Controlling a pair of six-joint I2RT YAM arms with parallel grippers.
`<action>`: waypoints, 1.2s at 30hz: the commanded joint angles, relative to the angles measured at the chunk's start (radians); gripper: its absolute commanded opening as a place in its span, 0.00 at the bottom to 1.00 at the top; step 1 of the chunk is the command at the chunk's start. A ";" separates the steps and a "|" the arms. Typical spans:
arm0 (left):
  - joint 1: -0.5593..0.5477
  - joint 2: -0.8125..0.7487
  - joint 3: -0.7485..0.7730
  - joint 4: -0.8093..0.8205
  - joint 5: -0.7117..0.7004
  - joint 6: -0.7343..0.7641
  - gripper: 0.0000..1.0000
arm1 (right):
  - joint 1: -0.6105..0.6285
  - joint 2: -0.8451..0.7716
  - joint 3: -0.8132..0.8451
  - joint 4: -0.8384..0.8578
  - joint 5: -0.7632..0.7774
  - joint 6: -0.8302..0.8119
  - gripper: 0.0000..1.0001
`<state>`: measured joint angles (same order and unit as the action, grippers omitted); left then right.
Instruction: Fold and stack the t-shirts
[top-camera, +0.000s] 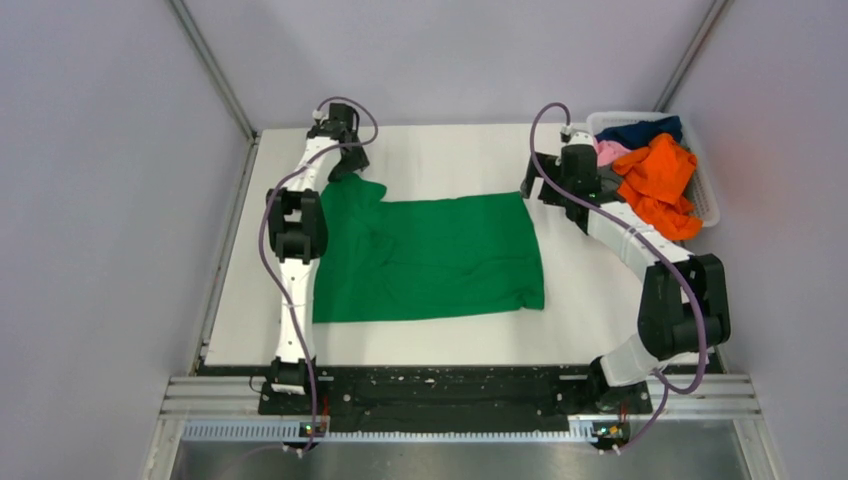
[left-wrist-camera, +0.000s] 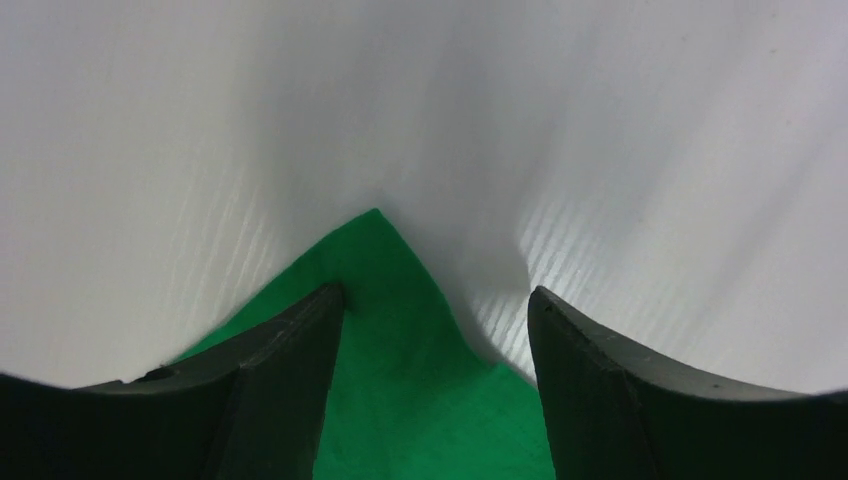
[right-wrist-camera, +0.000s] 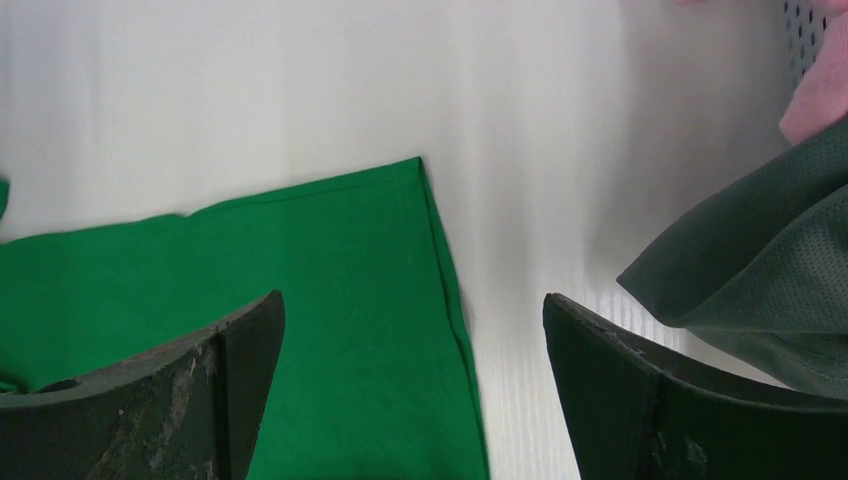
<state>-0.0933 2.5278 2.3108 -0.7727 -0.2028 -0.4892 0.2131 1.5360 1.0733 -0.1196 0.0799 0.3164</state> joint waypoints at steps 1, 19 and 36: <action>0.006 0.044 0.066 -0.051 -0.061 -0.040 0.72 | -0.001 0.030 0.005 0.046 0.002 0.018 0.99; 0.004 0.026 0.067 -0.113 -0.154 -0.058 0.00 | 0.039 0.308 0.242 0.024 -0.003 -0.005 0.91; -0.063 -0.145 -0.029 -0.148 -0.181 -0.053 0.00 | 0.086 0.606 0.468 -0.118 0.145 0.020 0.49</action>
<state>-0.1478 2.5027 2.3222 -0.9047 -0.3870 -0.5453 0.2871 2.1426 1.5330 -0.2226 0.1940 0.3340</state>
